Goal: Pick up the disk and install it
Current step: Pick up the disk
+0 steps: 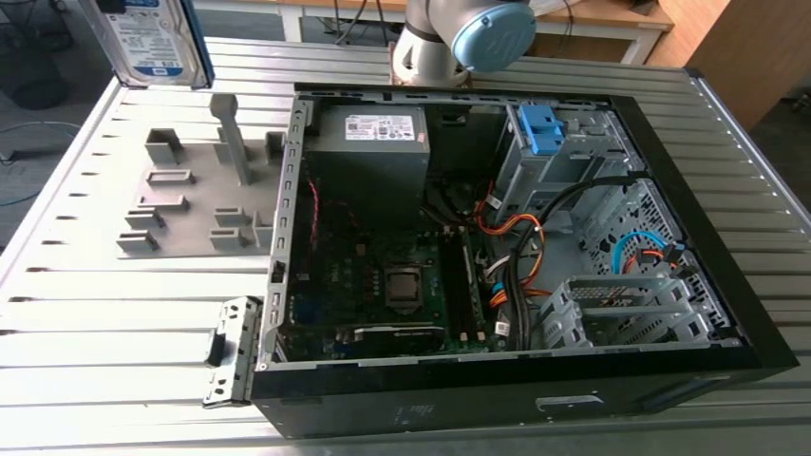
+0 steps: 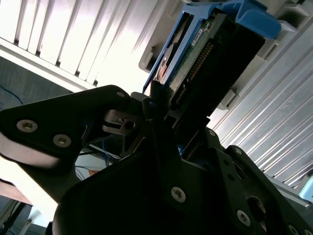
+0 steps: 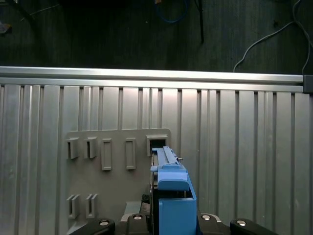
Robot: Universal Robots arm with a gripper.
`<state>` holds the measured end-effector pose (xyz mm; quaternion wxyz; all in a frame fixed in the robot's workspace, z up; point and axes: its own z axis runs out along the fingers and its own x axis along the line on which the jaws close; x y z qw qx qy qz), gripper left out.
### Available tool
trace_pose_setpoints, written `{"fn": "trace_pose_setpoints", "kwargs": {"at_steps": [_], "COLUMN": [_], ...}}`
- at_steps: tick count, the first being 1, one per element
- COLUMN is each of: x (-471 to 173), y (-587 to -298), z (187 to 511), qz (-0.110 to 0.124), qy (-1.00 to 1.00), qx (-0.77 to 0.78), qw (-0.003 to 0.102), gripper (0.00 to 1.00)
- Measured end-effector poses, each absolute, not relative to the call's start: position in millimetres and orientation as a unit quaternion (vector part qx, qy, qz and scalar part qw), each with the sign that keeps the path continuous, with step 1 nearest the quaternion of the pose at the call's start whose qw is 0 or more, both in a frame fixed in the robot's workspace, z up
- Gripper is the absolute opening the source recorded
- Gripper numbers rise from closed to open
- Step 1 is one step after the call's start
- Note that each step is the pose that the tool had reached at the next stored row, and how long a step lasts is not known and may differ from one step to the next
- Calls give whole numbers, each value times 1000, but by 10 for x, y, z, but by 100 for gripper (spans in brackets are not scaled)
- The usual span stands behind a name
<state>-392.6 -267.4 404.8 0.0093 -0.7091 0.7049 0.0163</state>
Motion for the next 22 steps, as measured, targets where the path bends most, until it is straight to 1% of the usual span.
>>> {"fn": "trace_pose_setpoints", "kwargs": {"at_steps": [22], "x": [-3926], "y": [-2674], "z": [4121], "qz": [16], "qy": [705], "qx": [-709], "qw": [9], "gripper": [36]}}
